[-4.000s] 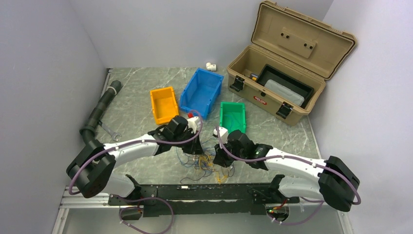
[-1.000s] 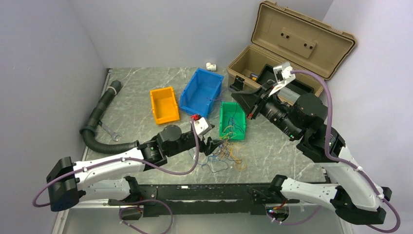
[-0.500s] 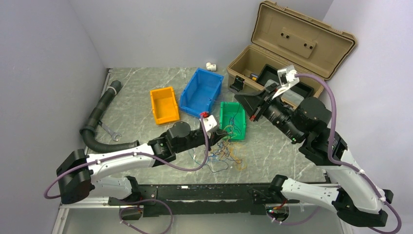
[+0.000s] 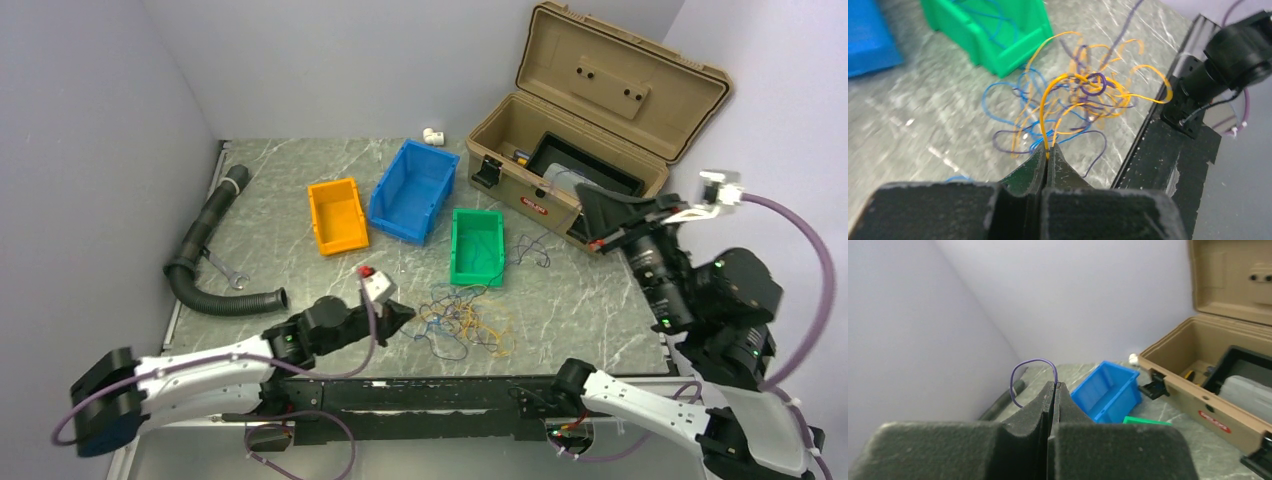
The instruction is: Untangle the cables
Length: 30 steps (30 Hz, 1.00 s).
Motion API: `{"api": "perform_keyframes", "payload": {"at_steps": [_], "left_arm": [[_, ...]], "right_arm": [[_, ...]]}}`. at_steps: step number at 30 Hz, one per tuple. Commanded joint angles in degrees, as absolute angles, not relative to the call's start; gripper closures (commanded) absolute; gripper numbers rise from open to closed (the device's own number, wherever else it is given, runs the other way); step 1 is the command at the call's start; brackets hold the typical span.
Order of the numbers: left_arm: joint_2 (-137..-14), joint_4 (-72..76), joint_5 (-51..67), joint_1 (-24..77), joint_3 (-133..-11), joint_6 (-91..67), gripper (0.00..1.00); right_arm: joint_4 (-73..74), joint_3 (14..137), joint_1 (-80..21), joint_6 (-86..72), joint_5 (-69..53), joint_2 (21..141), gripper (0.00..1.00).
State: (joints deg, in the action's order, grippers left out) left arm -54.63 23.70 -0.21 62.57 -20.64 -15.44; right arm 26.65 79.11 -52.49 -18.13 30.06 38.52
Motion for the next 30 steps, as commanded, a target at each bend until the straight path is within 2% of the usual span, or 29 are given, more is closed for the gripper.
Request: {"api": "perform_keyframes", "payload": {"at_steps": [1, 5, 9, 20, 26, 30], "left_arm": [[-39.44, 12.82, -13.43, 62.46, -15.83, -23.18, 1.00], [-29.70, -3.24, -23.10, 61.89, -17.30, -26.91, 1.00], [-26.50, -24.61, -39.29, 61.41, -22.74, -39.16, 1.00], [-27.55, -50.10, -57.28, 59.53, -34.67, -50.19, 1.00], [-24.03, -33.29, -49.46, 59.39, -34.06, -29.94, 1.00], [-27.32, -35.50, -48.26, 59.33, -35.61, -31.87, 1.00]], "right_arm": [[25.81, 78.38, -52.67, -16.20, 40.26, 35.12, 1.00], [24.84, 75.89, -52.60, -16.32, 44.04, 32.50, 1.00], [25.85, 75.20, -52.66, -18.26, 49.26, 30.67, 1.00], [31.67, 74.63, -52.63, -20.85, 58.56, 26.27, 1.00], [38.30, 72.13, -52.68, -22.00, 50.08, 28.51, 1.00], [41.08, 68.98, -52.66, -23.17, 42.08, 31.01, 1.00]]}}
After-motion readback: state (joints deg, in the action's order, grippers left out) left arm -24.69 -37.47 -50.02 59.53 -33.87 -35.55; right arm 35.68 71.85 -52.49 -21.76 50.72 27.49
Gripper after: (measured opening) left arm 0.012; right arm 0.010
